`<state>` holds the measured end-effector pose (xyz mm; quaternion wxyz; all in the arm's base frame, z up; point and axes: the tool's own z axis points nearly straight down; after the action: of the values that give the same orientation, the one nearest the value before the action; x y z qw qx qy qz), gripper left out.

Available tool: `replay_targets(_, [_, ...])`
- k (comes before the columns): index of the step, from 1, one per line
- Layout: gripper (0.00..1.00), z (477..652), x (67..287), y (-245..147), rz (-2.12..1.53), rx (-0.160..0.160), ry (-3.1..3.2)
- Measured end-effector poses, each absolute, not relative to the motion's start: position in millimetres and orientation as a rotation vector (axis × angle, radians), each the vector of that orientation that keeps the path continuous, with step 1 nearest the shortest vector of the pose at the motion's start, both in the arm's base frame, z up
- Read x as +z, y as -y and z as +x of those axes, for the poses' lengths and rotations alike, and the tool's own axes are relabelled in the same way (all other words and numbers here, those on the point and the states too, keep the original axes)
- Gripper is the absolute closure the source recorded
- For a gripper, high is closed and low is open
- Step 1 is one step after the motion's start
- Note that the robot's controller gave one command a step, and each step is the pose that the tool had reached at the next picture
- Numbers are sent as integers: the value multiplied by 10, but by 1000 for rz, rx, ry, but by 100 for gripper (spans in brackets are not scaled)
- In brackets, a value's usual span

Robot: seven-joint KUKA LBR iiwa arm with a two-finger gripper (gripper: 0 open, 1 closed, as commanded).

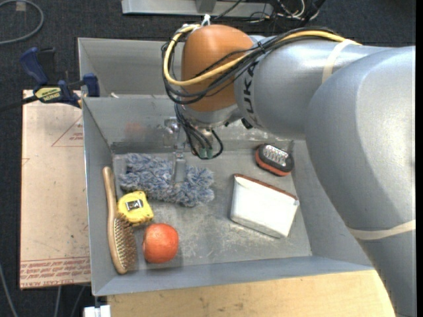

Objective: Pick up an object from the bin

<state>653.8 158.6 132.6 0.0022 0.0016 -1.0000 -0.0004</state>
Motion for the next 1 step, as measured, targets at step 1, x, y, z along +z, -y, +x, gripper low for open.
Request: replay_targets(1, [0,6550,1375,-1581,2,-2,3143])
